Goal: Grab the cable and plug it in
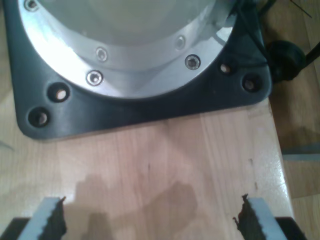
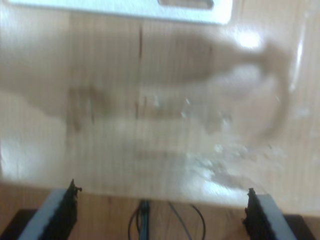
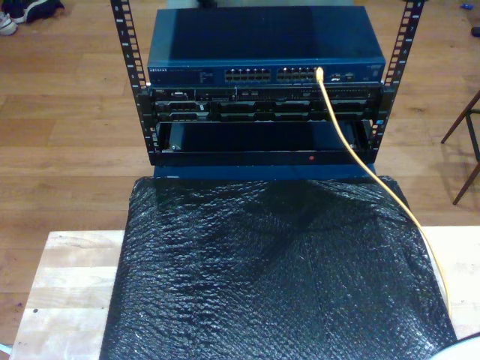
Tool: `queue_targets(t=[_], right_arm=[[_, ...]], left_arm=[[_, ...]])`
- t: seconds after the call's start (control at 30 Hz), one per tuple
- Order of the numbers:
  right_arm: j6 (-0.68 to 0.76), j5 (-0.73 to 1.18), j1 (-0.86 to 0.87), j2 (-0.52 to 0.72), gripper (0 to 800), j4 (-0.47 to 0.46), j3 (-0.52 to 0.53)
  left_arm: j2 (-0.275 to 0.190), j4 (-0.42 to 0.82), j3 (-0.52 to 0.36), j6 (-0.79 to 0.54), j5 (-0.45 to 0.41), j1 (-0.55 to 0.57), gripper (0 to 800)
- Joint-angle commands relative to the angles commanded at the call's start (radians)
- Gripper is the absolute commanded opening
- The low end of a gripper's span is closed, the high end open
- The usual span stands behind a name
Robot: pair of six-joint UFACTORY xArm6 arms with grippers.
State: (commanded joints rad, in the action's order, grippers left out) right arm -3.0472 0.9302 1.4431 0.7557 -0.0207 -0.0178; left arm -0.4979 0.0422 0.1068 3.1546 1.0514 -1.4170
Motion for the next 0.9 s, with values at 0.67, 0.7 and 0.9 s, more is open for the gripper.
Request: queue_targets(t=[0.67,0.7,0.9], right_arm=[[0.003,-0.184,0.040,-0.011,800,0.009,0.089],[0.003,-0.184,0.040,-0.012,800,0.009,0.089],[0.003,-0.184,0.038,-0.012,800,0.009,0.089]], left_arm=[[0.000,0.000,0.000,0.000,0.000,0.000,800],[0.000,0.000,0.000,0.000,0.000,0.000,800],[0.000,0.000,0.000,0.000,0.000,0.000,800]])
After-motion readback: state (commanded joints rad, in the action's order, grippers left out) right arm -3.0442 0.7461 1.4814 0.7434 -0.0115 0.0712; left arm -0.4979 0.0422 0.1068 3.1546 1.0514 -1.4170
